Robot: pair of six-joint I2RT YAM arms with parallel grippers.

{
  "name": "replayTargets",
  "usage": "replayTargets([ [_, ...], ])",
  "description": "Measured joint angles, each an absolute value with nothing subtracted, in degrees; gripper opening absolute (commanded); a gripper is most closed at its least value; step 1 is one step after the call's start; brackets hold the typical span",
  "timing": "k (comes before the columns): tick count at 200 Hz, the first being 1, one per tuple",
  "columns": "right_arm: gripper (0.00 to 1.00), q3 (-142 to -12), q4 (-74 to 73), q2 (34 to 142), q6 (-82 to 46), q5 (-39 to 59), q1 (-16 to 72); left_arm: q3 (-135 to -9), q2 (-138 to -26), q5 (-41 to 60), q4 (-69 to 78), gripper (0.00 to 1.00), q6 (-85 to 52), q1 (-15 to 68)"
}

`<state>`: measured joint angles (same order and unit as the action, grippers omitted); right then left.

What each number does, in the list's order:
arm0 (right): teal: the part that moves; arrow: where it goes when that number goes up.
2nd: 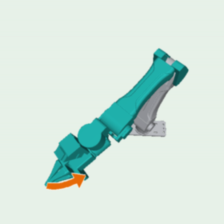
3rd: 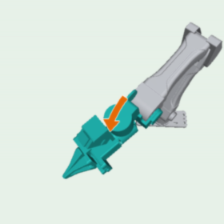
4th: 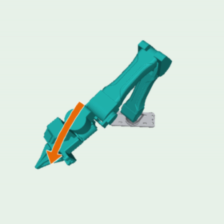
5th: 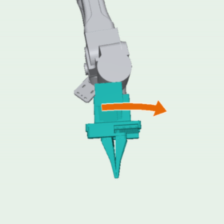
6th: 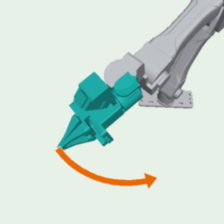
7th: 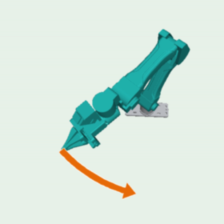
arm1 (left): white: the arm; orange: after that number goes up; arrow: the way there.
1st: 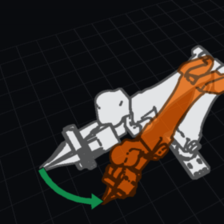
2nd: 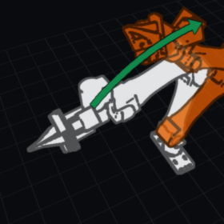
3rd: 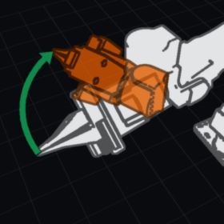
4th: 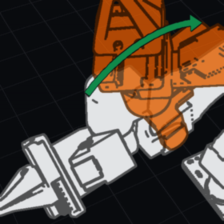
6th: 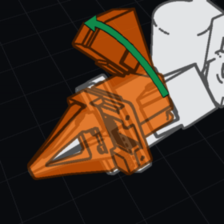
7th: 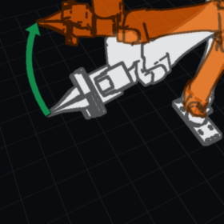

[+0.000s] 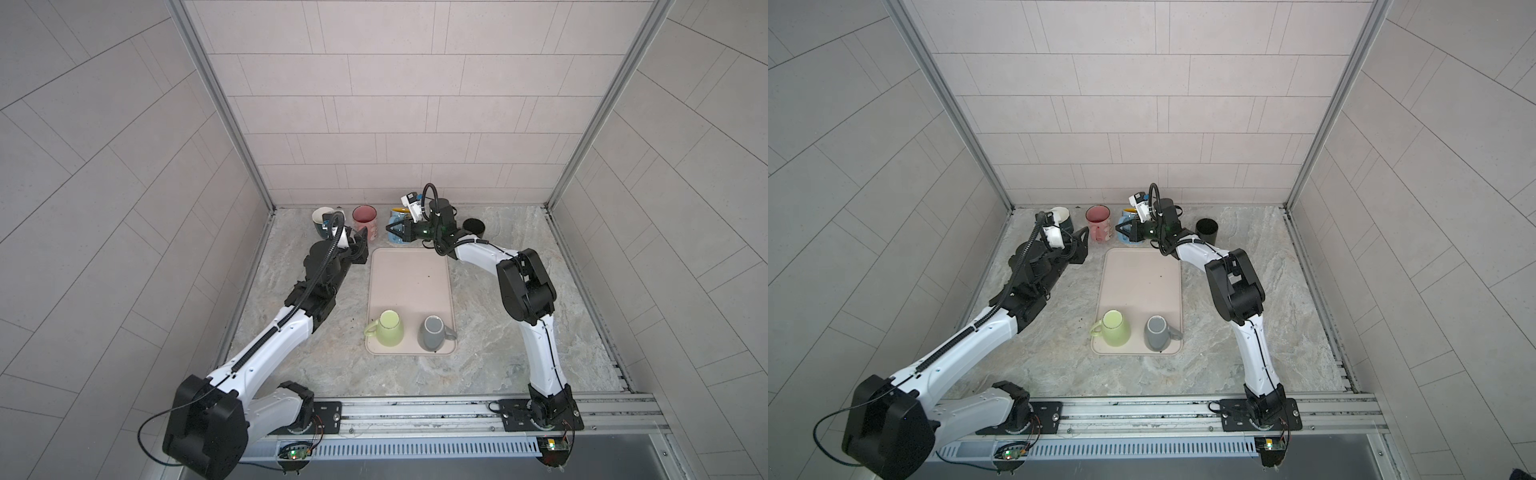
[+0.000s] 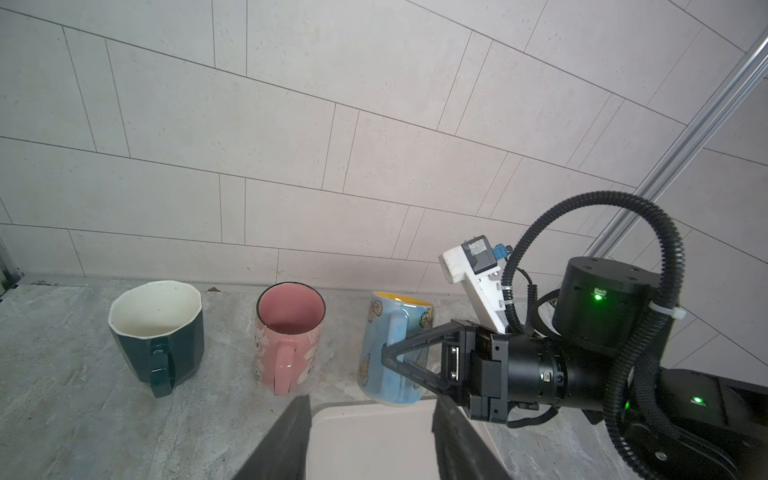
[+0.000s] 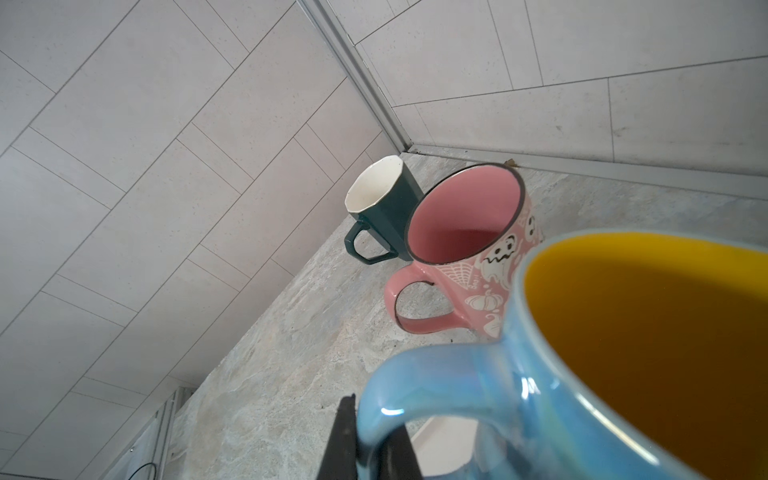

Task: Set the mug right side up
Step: 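Grasp the blue mug handle with the right gripper, release the left gripper, then lower the blue mug upright beside the pink mug with the right gripper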

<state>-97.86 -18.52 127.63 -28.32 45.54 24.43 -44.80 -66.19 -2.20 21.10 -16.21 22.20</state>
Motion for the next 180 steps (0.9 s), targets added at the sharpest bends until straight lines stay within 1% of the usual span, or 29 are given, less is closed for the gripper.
replayTargets([
  [41, 0.00, -102.56, -15.66, 129.73, -23.53, 43.03, 24.23, -45.65, -68.79, -0.12, 20.99, 0.52, -17.19, 20.62],
  [92, 0.00, -106.19, -15.99, 135.22, -22.46, 42.13, 23.44, -46.19, -69.89, 1.67, 21.04, 0.52, -18.02, 19.35],
  [122, 0.00, -106.43, -16.19, 137.51, -22.33, 42.17, 23.00, -46.50, -70.08, 2.44, 21.08, 0.52, -18.31, 19.00],
  [180, 0.00, -106.41, -17.43, 137.93, -22.22, 42.15, 22.81, -46.59, -70.35, 3.01, 20.58, 0.52, -18.55, 18.72],
])
